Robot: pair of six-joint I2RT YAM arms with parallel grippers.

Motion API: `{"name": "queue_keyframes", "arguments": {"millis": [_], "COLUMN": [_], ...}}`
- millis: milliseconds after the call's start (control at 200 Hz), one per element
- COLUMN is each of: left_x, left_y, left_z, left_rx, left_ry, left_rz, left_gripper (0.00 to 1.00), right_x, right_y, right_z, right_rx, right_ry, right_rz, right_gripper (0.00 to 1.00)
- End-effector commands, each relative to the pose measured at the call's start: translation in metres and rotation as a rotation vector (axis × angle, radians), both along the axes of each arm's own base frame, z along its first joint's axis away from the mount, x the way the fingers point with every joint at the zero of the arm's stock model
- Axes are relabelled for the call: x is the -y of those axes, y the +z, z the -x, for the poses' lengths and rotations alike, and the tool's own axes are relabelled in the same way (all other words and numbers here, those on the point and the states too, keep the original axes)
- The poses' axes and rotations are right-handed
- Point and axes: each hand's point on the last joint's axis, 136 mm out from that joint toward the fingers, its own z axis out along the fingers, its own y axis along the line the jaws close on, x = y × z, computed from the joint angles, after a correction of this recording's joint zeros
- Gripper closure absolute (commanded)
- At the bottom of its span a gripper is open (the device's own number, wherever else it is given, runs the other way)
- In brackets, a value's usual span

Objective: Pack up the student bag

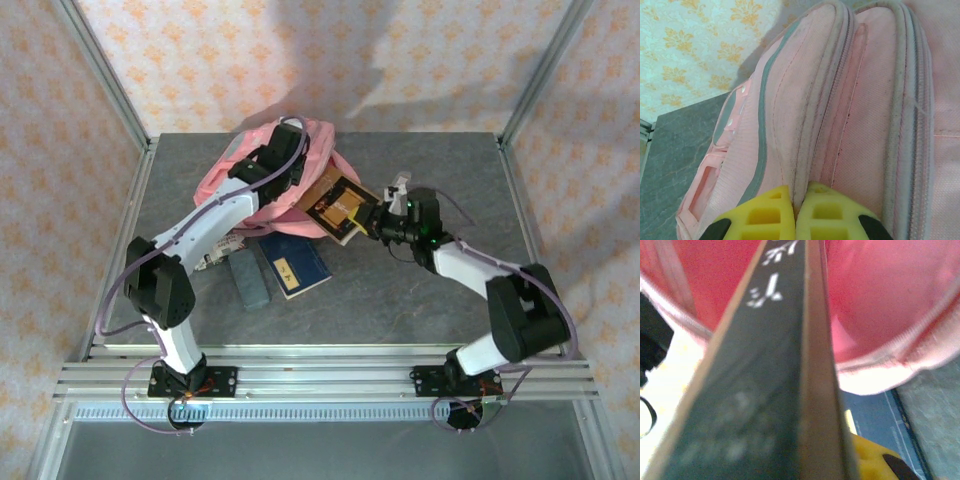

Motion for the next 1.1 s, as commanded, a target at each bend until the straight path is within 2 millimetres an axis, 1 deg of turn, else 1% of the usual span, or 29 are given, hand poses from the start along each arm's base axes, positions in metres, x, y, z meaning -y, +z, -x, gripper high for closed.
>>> {"name": "queue_keyframes", "arguments": {"millis": [0,75,150,220,365,380,410,430,440,481,536,561,616,641,681,741,856,921,986,1056,1096], "left_x": [-0.016,-0.018,-0.019,-0.02,-0.018,-0.018,-0.017,-0.017,-0.017,-0.017,-0.015,-0.014,-0.012,-0.012,-0.011,-0.008,0.001,0.004,0.006,0.006,0.006], "left_y": [0.081,0.088,0.096,0.102,0.102,0.102,0.101,0.1,0.1,0.099,0.098,0.097,0.095,0.093,0.091,0.086,0.076,0.07,0.064,0.06,0.06], "left_z": [0.007,0.011,0.013,0.014,0.014,0.014,0.015,0.015,0.015,0.016,0.018,0.018,0.019,0.019,0.019,0.018,0.016,0.014,0.013,0.013,0.013], "left_rx": [0.24,0.264,0.276,0.289,0.283,0.281,0.28,0.28,0.279,0.28,0.281,0.28,0.278,0.276,0.27,0.263,0.247,0.237,0.226,0.225,0.229], "left_ry": [0.002,-0.012,-0.024,-0.033,-0.045,-0.047,-0.05,-0.05,-0.051,-0.052,-0.06,-0.065,-0.073,-0.075,-0.075,-0.08,-0.091,-0.091,-0.083,-0.08,-0.078], "left_rz": [0.066,0.079,0.086,0.094,0.108,0.109,0.111,0.112,0.114,0.12,0.133,0.138,0.152,0.155,0.161,0.173,0.206,0.219,0.229,0.234,0.237], "left_gripper": [1.0,1.0,1.0,1.0,1.0,1.0,1.0,1.0,1.0,1.0,1.0,1.0,1.0,1.0,1.0,1.0,1.0,1.0,1.0,1.0,1.0], "right_x": [-0.023,-0.038,-0.052,-0.065,-0.1,-0.103,-0.111,-0.116,-0.118,-0.126,-0.137,-0.141,-0.152,-0.157,-0.167,-0.181,-0.203,-0.206,-0.2,-0.184,-0.171], "right_y": [0.054,0.049,0.041,0.041,0.036,0.032,0.03,0.026,0.02,0.013,-0.002,-0.003,-0.019,-0.019,-0.027,-0.034,-0.055,-0.069,-0.081,-0.087,-0.087], "right_z": [-0.022,-0.034,-0.047,-0.059,-0.083,-0.085,-0.091,-0.095,-0.097,-0.106,-0.115,-0.121,-0.133,-0.139,-0.146,-0.159,-0.184,-0.191,-0.192,-0.187,-0.183], "right_rx": [0.17,0.155,0.126,0.115,0.092,0.08,0.074,0.057,0.041,0.013,-0.026,-0.031,-0.067,-0.069,-0.085,-0.095,-0.134,-0.185,-0.224,-0.237,-0.243], "right_ry": [0.085,0.121,0.156,0.19,0.242,0.244,0.251,0.249,0.249,0.248,0.244,0.238,0.229,0.227,0.228,0.217,0.172,0.156,0.145,0.118,0.101], "right_rz": [-0.114,-0.121,-0.144,-0.19,-0.232,-0.228,-0.223,-0.213,-0.206,-0.195,-0.186,-0.187,-0.18,-0.184,-0.186,-0.18,-0.147,-0.122,-0.071,0.021,0.064], "right_gripper": [1.0,1.0,1.0,1.0,1.0,1.0,1.0,1.0,1.0,1.0,1.0,1.0,1.0,1.0,1.0,1.0,0.92,0.8,0.7,0.63,0.6]}}
